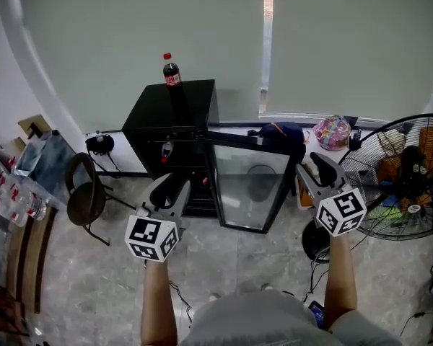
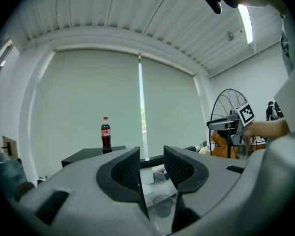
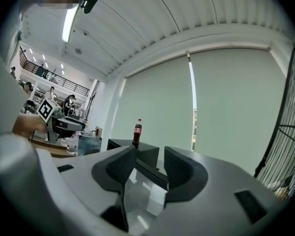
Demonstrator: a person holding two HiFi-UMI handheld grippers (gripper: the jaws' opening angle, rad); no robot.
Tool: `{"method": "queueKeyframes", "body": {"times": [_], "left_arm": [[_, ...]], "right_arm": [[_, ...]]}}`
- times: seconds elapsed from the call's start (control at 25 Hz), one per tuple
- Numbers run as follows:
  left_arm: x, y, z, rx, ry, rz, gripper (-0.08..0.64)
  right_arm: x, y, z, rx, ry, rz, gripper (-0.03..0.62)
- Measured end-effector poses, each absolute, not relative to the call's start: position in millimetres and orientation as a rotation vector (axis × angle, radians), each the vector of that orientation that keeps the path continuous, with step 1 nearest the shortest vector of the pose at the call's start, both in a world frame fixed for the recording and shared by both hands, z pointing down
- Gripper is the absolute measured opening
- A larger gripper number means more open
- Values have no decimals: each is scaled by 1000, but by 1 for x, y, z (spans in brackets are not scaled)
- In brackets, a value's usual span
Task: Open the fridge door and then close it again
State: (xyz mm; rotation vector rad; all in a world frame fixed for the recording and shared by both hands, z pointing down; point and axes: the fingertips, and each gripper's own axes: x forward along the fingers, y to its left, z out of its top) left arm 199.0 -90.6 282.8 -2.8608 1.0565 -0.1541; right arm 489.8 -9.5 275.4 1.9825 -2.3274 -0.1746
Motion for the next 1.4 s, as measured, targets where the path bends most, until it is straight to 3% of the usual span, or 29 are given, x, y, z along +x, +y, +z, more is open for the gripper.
{"method": "queueKeyframes", "body": {"times": [0.76, 1.16, 1.4], "left_arm": [[234, -72, 293, -2881, 961, -111, 169], [272, -69, 337, -3003, 921, -231, 153], [279, -83, 370, -3106, 1077, -252, 146]], "right_arm": [[521, -32, 334, 1941, -2348, 61, 244], [560, -58, 391, 1938, -2309, 249, 265], [576, -77, 427, 1906, -2324, 357, 318]]}}
